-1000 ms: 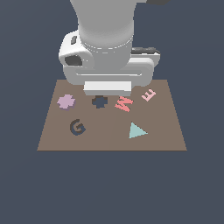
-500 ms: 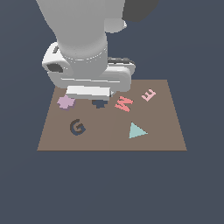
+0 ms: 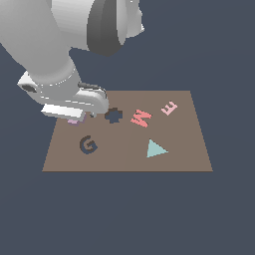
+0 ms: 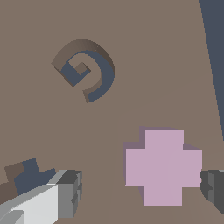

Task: Insert a designated object into the corresponding slot on a board.

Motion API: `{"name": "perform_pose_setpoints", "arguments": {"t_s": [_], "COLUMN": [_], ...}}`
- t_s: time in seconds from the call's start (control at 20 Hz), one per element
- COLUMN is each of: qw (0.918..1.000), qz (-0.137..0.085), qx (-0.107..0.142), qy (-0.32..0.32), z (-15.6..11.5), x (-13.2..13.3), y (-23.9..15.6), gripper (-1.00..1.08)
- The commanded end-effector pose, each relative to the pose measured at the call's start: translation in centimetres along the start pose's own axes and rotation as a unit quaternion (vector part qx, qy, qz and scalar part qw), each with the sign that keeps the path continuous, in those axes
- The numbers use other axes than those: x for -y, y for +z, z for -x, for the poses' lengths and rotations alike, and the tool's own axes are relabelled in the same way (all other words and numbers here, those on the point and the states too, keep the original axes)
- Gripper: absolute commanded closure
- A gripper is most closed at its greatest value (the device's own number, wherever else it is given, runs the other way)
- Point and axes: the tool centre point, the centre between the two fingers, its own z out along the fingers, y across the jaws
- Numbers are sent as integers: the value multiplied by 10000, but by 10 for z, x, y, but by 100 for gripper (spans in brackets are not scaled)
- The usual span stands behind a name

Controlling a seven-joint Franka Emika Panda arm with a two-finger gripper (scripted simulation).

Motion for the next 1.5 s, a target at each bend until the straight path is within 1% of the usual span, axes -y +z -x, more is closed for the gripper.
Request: {"name": "perform_pose_setpoints", "arguments": {"t_s": [0.0, 0.2, 0.35, 0.8, 0.85, 1.45], "qw": [10000, 10000, 10000, 9999, 9999, 9999], "qz": [2, 1, 4, -5, -5, -4], "qx": [-25, -33, -23, -34, -34, -34], "qy": [58, 94, 94, 96, 96, 98], "z": [-1, -1, -1, -2, -2, -2], "x": [-14, -21, -20, -21, -21, -21], "y": [7, 11, 12, 31, 31, 30], "gripper": [-92, -92, -92, -92, 108, 108]}}
